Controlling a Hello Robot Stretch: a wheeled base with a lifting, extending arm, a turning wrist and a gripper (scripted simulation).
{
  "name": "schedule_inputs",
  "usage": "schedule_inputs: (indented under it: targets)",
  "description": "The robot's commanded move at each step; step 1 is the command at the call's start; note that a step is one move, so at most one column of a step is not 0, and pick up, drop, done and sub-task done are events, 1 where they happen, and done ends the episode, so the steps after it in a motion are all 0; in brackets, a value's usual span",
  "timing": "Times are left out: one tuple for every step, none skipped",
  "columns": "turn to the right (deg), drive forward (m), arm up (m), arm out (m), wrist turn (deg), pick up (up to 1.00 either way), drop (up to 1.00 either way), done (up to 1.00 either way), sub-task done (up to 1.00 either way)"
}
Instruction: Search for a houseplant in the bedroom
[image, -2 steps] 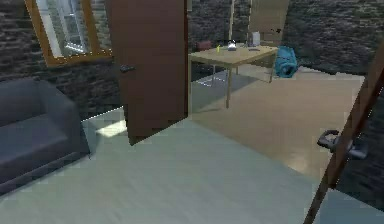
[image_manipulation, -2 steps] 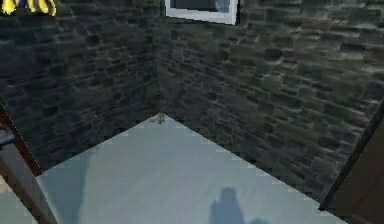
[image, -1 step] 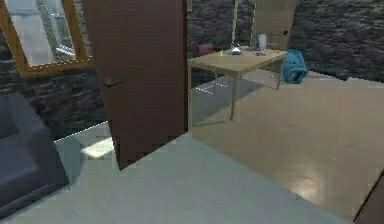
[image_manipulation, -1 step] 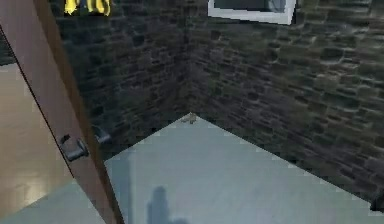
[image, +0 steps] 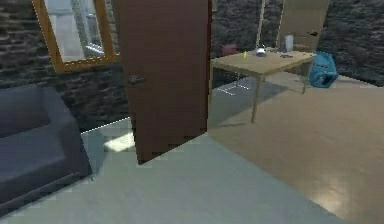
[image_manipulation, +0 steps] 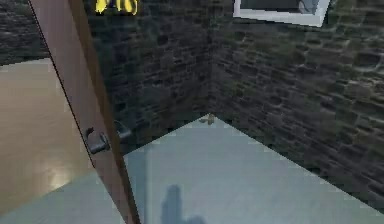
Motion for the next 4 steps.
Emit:
schedule_inputs:
  targets:
    - [0.0,0.60,0.00,0.00,0.0,0.00,0.00,0.00,0.00]
    - [42.0,0.00,0.00,0.00,0.0,0.00,0.00,0.00,0.00]
    - [0.0,1.00,0.00,0.00,0.0,0.00,0.00,0.00,0.00]
    - [0.0,1.00,0.00,0.00,0.0,0.00,0.00,0.00,0.00]
